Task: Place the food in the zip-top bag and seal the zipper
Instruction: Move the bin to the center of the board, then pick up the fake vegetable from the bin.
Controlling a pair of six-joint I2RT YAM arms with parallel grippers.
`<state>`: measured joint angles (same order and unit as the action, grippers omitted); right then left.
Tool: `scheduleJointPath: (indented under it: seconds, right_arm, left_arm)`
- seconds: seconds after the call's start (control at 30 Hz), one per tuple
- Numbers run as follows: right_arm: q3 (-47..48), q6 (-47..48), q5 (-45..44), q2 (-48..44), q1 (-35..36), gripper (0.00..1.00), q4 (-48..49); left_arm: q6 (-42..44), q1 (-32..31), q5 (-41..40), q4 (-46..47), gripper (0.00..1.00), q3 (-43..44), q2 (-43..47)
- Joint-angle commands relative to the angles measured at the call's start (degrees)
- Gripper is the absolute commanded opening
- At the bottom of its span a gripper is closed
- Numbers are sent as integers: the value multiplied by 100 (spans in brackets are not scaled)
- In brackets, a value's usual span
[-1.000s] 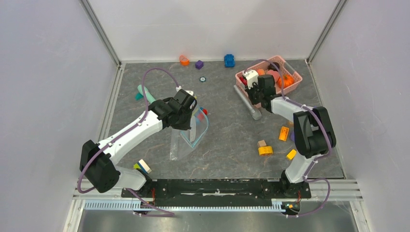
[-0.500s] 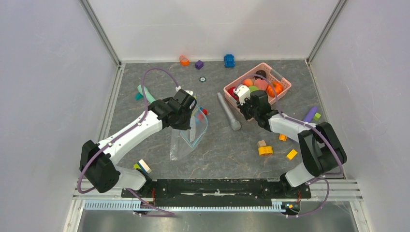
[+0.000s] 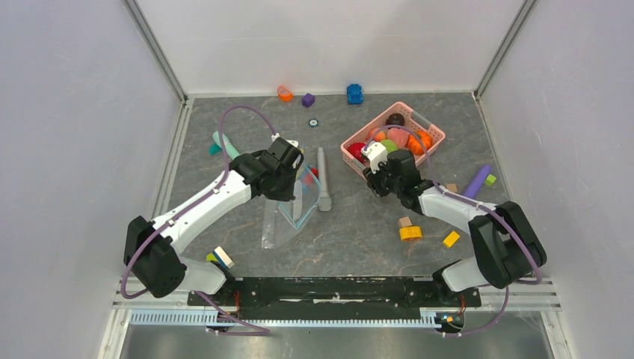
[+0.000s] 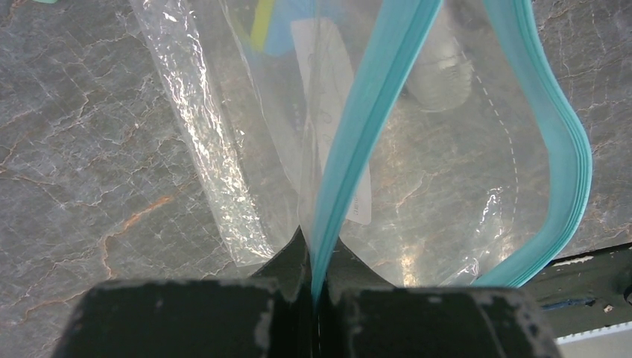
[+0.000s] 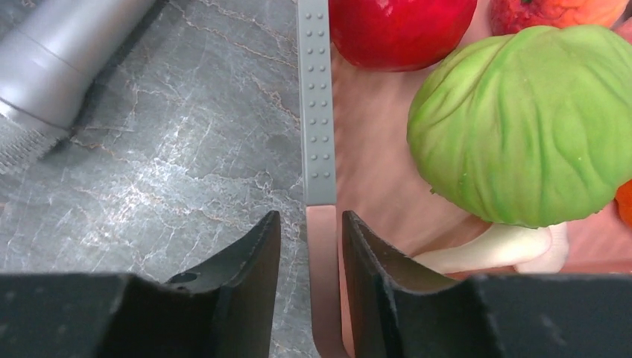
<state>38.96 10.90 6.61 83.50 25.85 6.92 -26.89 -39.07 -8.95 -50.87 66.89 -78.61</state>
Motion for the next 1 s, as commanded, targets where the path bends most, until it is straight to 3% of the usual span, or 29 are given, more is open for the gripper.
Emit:
scheduleJointPath:
  seconds: [0.0,0.13,0.23,0.27,0.4,0.57,0.83,0.97]
  right_arm:
    - [99,-279,118,-402,36,52,-196]
    - [430,-394,142,-488,26,72,-394]
    - [699,-620,125,-538,26,96,-485]
    - [769,-692,119,-569,16,98,-490]
    - [1244,-1078,-394,-491,-18,98,-667]
    - [1983,-1824,-1512,9,-249,98,-1630]
    - [2322,-1825,-1458,781,-726,98,-1738]
    - [2498,-1821,-1410,1245,-818,93,-1661]
  left_arm:
    - [-6,31,181,25,2,199,-98]
    - [-18,31,246,-47,2,374,-269]
    - [-48,31,249,-145,2,523,-409]
    - [-52,31,235,-174,2,572,-443]
    - [-26,31,224,-233,2,801,-521]
    - [15,30,207,-239,2,1074,-624]
    - [-28,31,119,-215,2,1007,-609]
    - [-44,40,268,-95,2,888,-554]
